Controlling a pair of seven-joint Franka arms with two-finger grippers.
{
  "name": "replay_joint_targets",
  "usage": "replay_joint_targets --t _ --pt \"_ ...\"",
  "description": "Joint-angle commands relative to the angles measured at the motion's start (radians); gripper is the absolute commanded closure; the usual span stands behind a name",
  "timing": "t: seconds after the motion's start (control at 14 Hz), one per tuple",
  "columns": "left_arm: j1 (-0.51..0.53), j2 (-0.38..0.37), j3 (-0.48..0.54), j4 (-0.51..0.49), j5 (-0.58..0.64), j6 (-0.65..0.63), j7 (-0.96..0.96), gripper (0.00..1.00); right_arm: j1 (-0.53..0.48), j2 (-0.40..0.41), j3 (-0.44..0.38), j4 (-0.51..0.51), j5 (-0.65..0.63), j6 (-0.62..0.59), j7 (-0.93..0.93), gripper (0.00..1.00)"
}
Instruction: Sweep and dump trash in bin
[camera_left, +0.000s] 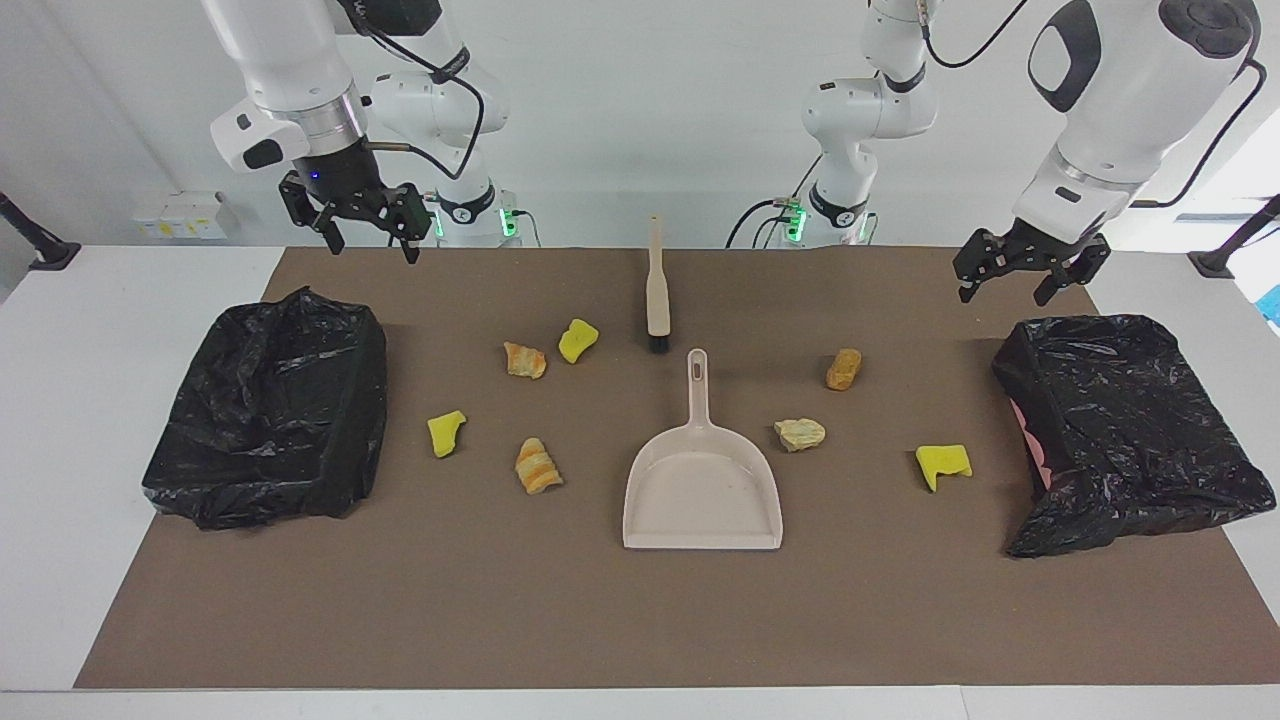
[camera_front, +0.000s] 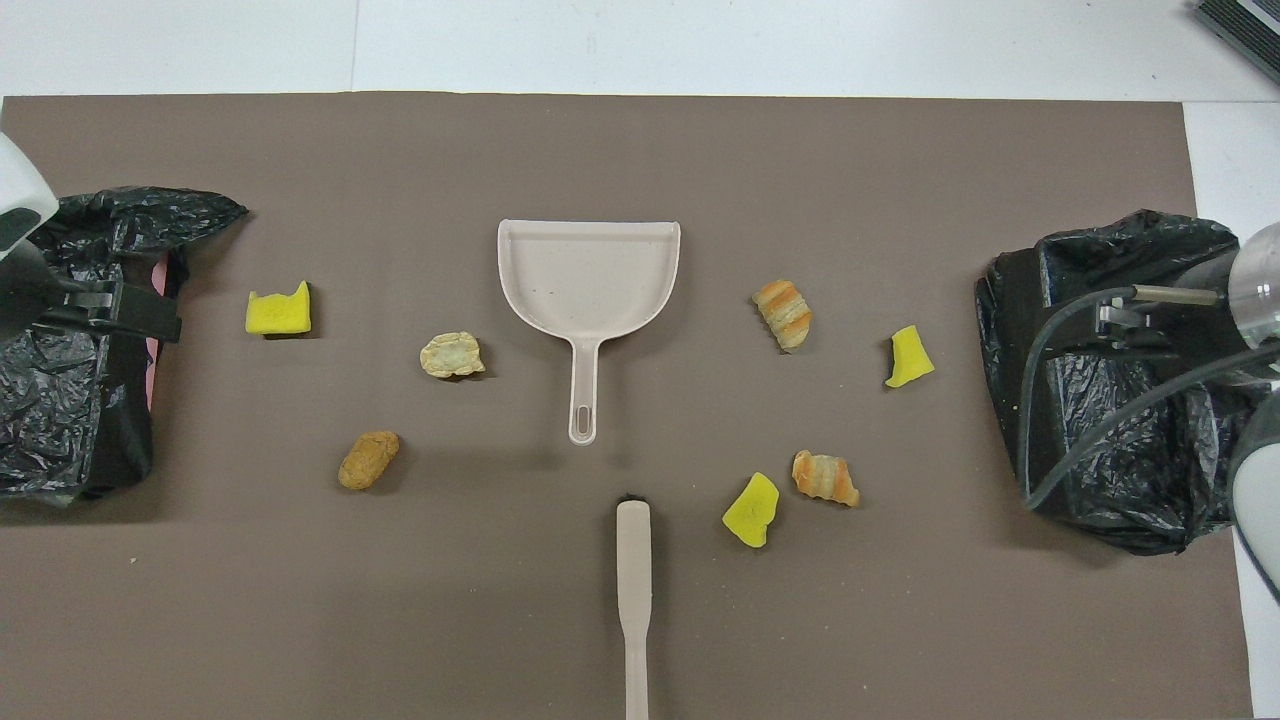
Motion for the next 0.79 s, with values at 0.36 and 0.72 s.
replay_joint_targets --t 0.36,0.72 --pt "-0.194 -0.099 0.007 -0.170 0.008 0.067 -0.018 0.00 0.007 0.033 0.021 0.048 0.018 0.020 0.007 0.00" --pt "-0.347 -0.152 0.007 -0.269 -0.007 0.089 -0.144 0.00 0.074 0.168 0.024 0.192 0.003 0.021 0.027 0.00"
